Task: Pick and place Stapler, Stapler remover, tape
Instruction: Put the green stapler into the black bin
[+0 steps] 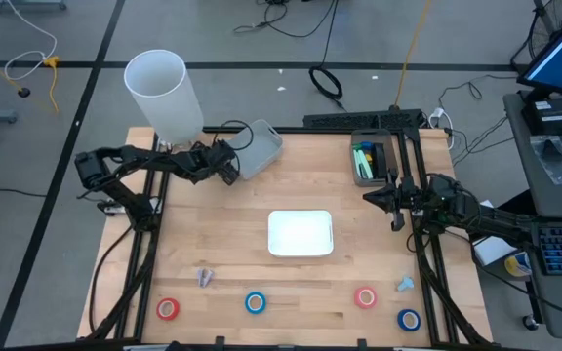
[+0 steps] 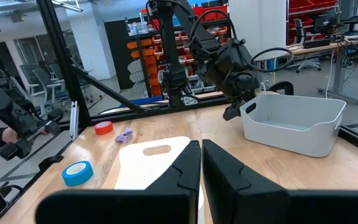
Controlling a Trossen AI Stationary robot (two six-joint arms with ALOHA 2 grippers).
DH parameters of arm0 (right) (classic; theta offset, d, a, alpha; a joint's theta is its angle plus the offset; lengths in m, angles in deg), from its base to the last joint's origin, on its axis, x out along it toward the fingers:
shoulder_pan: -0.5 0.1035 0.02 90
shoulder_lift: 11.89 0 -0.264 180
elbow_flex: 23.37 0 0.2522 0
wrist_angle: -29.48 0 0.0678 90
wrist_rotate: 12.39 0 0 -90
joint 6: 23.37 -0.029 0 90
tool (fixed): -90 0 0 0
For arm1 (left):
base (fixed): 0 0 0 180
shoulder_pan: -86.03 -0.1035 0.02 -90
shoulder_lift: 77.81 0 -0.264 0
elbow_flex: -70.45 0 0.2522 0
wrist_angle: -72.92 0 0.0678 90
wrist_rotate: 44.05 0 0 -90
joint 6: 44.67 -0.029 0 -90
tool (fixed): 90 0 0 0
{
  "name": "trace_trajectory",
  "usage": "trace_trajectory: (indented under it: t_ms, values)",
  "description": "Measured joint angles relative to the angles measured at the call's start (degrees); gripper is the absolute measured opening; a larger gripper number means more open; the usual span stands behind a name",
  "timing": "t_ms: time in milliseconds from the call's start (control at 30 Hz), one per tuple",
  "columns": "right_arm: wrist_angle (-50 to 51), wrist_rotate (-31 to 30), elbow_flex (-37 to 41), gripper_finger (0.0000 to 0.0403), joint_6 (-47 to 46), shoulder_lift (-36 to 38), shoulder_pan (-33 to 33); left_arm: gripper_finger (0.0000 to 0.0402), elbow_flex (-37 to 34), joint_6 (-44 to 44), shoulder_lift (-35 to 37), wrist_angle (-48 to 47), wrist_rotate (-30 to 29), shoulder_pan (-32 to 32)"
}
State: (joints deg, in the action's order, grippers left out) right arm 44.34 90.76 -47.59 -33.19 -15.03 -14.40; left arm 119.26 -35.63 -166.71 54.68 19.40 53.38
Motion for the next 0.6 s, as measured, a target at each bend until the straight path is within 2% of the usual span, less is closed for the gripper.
trace_trajectory:
  t_ms: [167, 333, 600]
  values:
    - [0.0, 0.0, 0.0, 0.0008, 0.0, 0.0, 0.0, 0.0241, 0.0, -1.3, 0.0, 0.7, -0.2, -2.8]
    - [0.0, 0.1, 0.0, 0.0008, 0.0, -0.1, 0.0, 0.0241, 0.0, -1.4, 0.0, 3.0, 3.9, -5.8]
    - [0.0, 0.1, 0.0, 0.0008, -1.4, 0.0, 0.0, 0.0241, 0.2, -1.4, -2.4, 3.9, 5.4, -7.3]
